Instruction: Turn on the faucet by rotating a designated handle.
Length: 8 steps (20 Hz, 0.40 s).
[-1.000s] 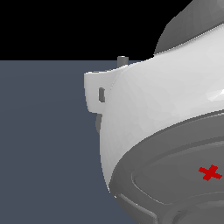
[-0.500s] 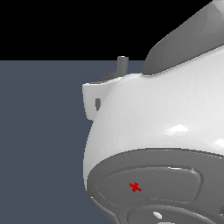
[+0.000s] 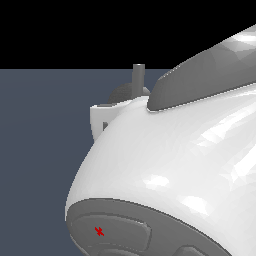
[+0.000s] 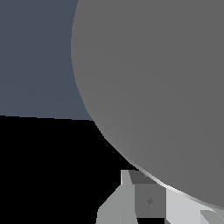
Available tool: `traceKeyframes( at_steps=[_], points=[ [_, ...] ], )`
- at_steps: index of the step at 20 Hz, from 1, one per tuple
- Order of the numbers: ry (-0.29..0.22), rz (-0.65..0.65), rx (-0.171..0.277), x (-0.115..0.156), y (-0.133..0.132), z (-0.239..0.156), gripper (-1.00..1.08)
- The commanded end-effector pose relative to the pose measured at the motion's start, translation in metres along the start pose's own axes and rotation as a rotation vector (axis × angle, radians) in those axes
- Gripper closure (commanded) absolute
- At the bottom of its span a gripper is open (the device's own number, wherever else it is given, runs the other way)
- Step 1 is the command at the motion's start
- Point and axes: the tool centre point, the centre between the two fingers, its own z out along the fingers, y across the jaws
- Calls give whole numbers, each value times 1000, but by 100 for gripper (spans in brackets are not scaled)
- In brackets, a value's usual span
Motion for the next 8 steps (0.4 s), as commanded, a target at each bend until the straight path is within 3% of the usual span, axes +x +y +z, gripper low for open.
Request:
traceKeyframes(
  at_steps=[1, 8],
  points=[
    [-84, 43, -143, -60, 81, -15, 108],
    [-102, 51, -163, -69, 104, -20, 108]
  ],
)
